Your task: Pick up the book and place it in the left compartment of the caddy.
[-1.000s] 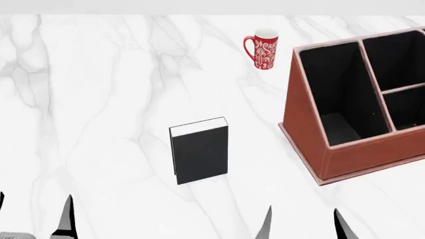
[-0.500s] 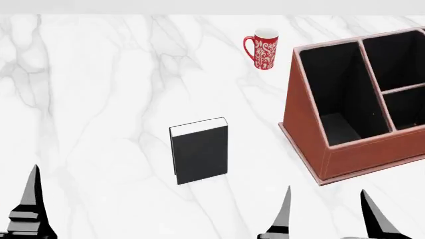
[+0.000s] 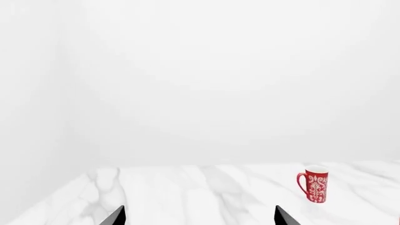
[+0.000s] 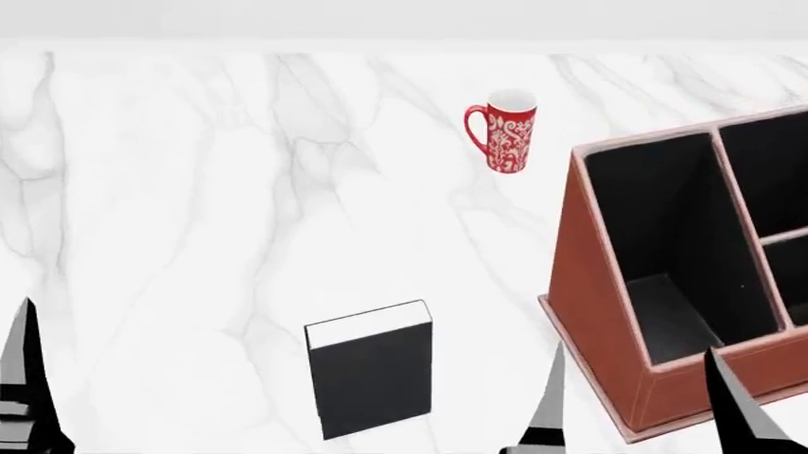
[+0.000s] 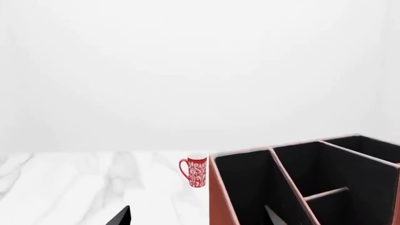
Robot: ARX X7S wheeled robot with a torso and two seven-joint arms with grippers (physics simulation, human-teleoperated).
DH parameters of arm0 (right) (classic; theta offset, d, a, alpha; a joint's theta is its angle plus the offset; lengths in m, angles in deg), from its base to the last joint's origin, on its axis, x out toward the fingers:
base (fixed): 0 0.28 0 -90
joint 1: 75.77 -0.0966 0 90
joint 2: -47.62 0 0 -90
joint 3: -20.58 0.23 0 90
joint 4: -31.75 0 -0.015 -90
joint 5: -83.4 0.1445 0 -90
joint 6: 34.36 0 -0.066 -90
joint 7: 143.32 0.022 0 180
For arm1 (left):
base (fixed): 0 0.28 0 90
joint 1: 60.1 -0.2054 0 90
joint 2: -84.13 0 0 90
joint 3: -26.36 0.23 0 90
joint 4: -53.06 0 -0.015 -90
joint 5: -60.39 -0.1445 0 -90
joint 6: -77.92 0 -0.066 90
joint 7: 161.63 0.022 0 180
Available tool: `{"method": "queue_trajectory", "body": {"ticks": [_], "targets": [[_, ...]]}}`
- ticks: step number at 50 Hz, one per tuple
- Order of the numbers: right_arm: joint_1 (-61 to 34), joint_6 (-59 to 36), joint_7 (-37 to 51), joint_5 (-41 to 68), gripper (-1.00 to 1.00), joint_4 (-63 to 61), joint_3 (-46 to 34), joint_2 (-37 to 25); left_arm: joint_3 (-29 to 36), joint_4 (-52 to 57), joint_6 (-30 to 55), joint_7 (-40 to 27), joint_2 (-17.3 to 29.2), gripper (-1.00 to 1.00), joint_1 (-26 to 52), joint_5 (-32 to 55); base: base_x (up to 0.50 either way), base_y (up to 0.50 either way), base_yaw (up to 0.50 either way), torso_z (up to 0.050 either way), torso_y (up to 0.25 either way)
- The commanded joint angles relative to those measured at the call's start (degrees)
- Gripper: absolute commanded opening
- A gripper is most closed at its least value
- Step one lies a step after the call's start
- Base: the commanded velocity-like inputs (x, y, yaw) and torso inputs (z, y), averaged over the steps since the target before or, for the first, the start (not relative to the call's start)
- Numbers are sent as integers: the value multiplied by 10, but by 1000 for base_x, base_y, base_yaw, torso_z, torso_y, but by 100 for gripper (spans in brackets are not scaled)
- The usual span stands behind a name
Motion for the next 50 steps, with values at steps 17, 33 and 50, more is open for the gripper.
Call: {"method": "queue_trajectory", "body": {"ticks": [17,33,50], "targets": [[7,12,3,27,100,-6,10,-13,5,18,-12,-11,9,100,-13,6,0,-492,0,0,0],[-1,-1,10,62,100,-11,32,-19,11,16,-18,-15,14,100,-18,10,224,-27,0,0,0],[-8,-4,27,76,100,-7,39,-28,26,14,-36,-31,24,100,-21,-12,500,0,0,0,2]]}}
